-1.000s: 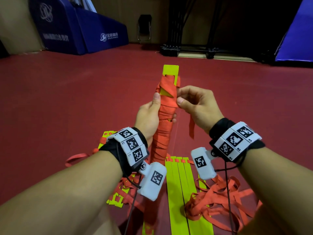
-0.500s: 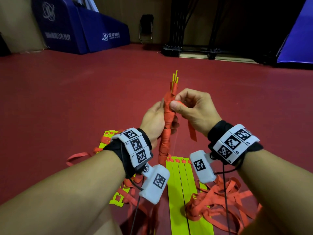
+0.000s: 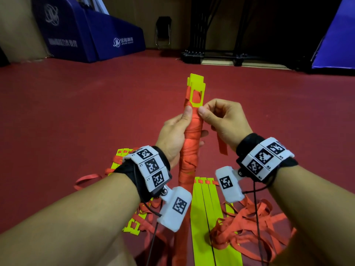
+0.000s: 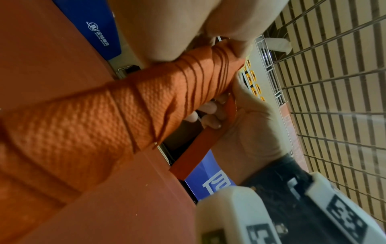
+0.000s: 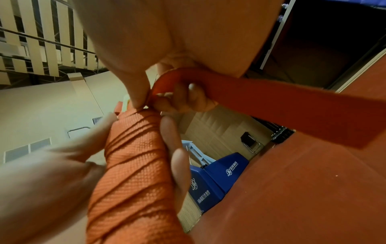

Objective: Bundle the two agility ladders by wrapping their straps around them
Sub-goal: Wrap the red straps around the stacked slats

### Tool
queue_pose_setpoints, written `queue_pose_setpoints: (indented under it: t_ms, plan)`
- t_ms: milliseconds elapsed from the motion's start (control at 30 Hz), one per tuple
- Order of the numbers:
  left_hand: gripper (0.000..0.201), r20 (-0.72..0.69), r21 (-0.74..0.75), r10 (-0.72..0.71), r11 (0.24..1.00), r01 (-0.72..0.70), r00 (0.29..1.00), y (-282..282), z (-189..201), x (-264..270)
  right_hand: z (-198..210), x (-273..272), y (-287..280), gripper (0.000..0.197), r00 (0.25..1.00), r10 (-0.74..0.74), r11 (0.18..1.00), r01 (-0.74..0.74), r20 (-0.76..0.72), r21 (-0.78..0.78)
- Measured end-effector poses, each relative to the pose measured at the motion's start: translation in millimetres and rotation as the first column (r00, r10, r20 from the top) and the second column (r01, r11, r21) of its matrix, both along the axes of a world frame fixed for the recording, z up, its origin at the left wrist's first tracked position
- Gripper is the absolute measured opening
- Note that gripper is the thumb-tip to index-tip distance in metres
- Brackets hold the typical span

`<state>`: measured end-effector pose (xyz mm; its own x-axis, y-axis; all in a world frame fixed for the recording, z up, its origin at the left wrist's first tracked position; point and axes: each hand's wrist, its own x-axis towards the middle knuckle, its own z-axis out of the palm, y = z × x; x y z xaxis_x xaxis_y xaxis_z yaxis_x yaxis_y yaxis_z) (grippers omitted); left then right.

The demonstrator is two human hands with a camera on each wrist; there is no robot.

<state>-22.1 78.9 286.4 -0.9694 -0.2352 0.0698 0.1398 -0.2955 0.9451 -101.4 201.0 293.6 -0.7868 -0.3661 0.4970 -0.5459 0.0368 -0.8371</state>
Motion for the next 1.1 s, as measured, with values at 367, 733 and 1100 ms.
queue_pose_setpoints:
  t_ms: [367, 733, 1100]
  plan:
    - [0.047, -0.080, -0.030, 0.219, 0.975, -0.222, 0.972, -12, -3, -9, 2, 0, 0, 0.028, 0.997, 0.074, 0.993, -0.075, -0.019, -0.090]
    - [0.044, 0.011, -0.011, 0.132, 0.991, -0.132, 0.991, -11, -1, -5, 2, 10, -7, 0.018, 0.987, 0.159, 0.983, -0.156, 0.028, -0.093]
    - [0.049, 0.075, -0.016, 0.078, 0.997, -0.077, 0.994, -13, -7, -7, -1, 14, -10, 0.043, 0.977, 0.182, 0.980, -0.190, 0.112, 0.064]
